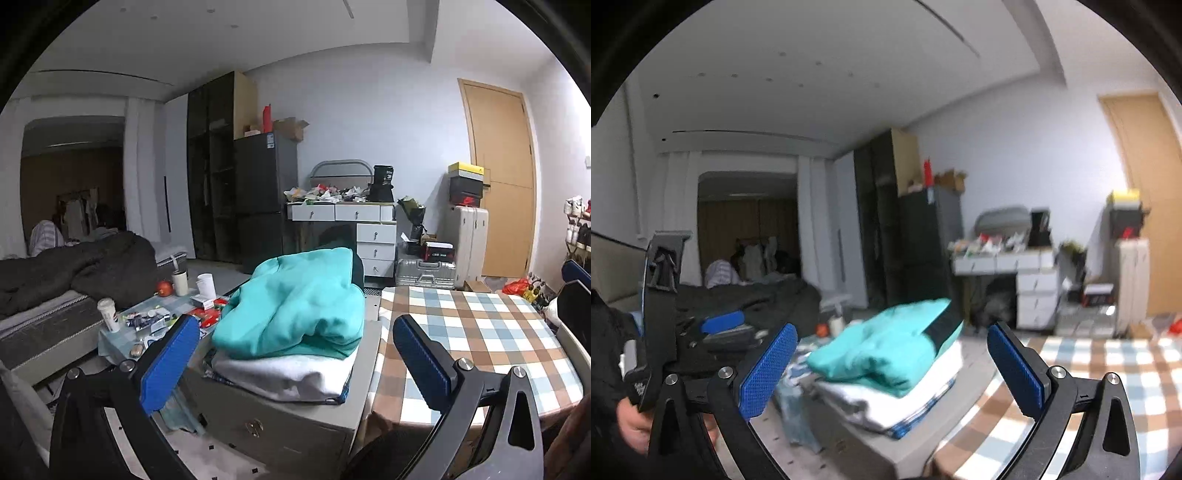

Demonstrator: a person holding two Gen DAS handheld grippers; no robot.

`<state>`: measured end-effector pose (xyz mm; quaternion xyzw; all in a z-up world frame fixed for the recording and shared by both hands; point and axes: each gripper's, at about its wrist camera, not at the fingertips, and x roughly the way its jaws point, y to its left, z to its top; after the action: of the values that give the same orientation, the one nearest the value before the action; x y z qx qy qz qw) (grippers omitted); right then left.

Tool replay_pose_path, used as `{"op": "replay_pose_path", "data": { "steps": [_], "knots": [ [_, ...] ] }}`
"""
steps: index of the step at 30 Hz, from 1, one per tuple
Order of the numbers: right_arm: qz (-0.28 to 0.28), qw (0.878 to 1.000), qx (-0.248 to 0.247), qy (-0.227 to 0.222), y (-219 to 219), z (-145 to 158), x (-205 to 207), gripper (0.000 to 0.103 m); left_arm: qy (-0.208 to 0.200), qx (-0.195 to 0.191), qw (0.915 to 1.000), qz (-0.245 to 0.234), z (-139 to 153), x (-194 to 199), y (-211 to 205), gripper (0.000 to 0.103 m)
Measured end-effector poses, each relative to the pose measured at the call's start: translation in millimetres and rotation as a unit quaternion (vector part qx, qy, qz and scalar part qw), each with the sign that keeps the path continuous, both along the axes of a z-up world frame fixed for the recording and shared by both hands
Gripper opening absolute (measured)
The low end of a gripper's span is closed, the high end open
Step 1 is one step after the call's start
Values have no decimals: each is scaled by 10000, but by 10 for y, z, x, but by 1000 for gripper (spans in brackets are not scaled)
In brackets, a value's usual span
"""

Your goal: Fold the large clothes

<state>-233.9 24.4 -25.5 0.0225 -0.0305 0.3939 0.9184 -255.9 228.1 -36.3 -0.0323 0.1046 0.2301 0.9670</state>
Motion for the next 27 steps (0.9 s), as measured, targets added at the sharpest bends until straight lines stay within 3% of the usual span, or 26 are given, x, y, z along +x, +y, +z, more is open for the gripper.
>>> {"op": "replay_pose_path", "data": {
  "steps": [7,13,19,27],
  "knots": [
    [-95,9999,75,-17,-28,-104,-29,103,-80,-373,9992,127,-5,-30,74,102],
    [-304,9995,56,-73,-4,-119,-86,103,-36,-629,9980,-79,-81,-94,70,102],
    [-201,9996,192,9,-16,-112,-97,103,-129,-353,9993,30,-42,-118,17,102],
    [-234,9996,180,-52,-18,-109,-143,103,-124,-305,9995,16,-16,-158,-8,102]
  ]
}}
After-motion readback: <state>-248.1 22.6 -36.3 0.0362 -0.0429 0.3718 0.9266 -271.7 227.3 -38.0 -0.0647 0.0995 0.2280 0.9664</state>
